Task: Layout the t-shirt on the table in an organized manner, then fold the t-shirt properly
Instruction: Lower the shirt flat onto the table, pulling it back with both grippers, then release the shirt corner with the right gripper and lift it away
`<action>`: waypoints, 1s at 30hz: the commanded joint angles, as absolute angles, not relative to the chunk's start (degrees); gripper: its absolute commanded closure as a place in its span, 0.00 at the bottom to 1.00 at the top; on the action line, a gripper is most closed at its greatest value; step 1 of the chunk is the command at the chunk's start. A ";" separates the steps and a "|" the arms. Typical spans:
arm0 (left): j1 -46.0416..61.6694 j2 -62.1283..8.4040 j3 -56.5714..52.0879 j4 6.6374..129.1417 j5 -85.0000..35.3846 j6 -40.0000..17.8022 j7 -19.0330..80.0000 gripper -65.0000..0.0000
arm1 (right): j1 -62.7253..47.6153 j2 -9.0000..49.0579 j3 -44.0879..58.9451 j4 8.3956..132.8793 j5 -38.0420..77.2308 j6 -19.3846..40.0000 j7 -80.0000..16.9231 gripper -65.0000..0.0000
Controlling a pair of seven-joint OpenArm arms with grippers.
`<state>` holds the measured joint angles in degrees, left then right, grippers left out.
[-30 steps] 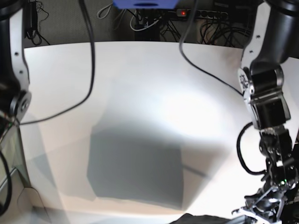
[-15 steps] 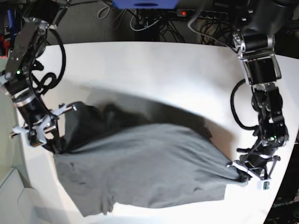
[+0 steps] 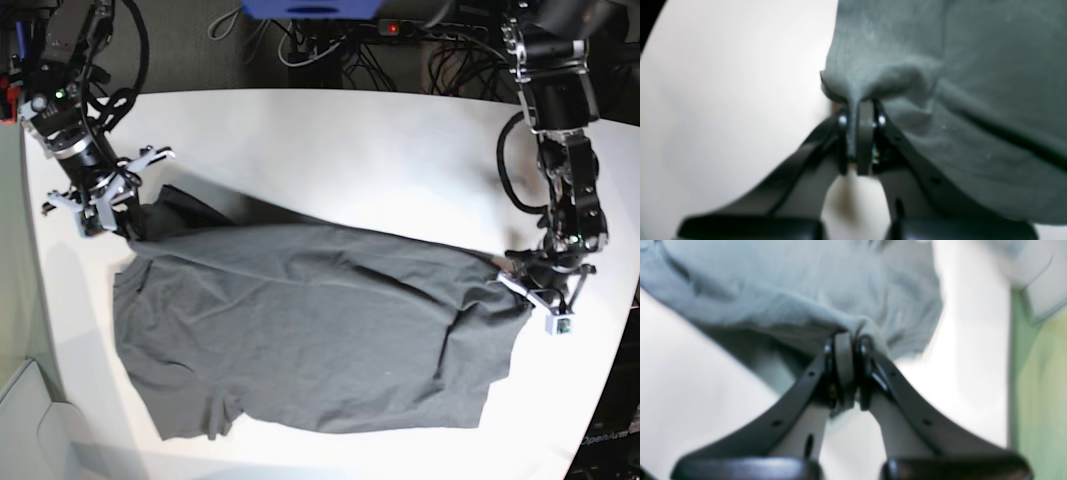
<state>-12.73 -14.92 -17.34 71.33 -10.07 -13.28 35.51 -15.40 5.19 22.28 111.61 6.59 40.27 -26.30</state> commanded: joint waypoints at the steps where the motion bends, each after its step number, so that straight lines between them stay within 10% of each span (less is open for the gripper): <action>1: -13.41 -15.60 -17.45 72.22 -10.15 -13.32 34.24 0.99 | -15.34 5.67 22.46 112.57 7.87 40.00 -24.13 1.00; 14: -6.37 -15.60 -17.45 72.22 -10.07 -13.23 37.05 0.98 | -19.47 5.93 22.29 112.13 7.78 40.00 -27.47 0.94; 23: -4.97 -18.33 -17.45 73.10 -10.15 -13.32 42.33 0.36 | -19.65 6.02 22.37 112.84 7.78 40.00 -30.64 0.58; 30: -2.33 -22.11 -17.45 76.26 -10.59 -13.32 42.33 0.30 | -19.82 6.73 25.80 113.01 7.78 40.00 -30.64 0.53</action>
